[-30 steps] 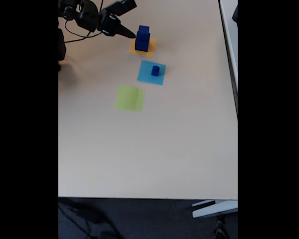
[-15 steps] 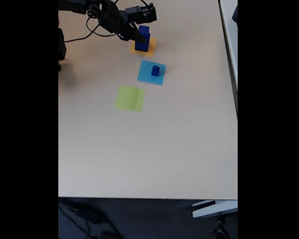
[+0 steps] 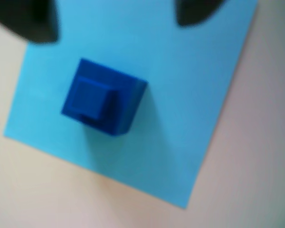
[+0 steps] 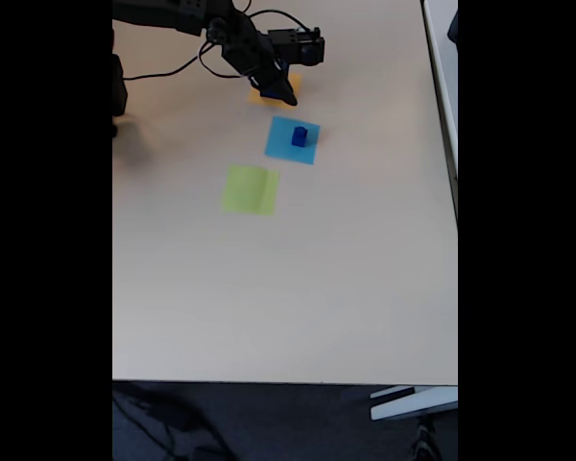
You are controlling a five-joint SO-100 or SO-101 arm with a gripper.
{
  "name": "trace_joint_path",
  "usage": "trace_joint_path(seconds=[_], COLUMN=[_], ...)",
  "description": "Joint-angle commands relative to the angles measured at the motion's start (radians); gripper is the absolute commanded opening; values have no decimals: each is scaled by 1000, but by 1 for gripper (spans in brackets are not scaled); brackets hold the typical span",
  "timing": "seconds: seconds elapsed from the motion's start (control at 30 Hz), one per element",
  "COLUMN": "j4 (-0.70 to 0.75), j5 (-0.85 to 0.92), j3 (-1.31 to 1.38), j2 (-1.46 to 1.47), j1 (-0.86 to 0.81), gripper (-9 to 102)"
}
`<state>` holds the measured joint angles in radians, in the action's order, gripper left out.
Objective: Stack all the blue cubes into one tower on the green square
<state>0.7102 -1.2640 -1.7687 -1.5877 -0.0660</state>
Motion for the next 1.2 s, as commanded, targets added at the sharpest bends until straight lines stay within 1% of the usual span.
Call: trace_joint_path(seconds=[0.0, 0.17, 0.27, 0.77, 1.17], j4=[37, 48, 5, -63, -67], j5=[-14, -26, -15, -26, -37], j3=[120, 164, 173, 198, 238], j2=[25, 97, 141, 241, 290], j1=[-3, -17, -31, -66, -60], gripper=[13, 14, 14, 14, 13])
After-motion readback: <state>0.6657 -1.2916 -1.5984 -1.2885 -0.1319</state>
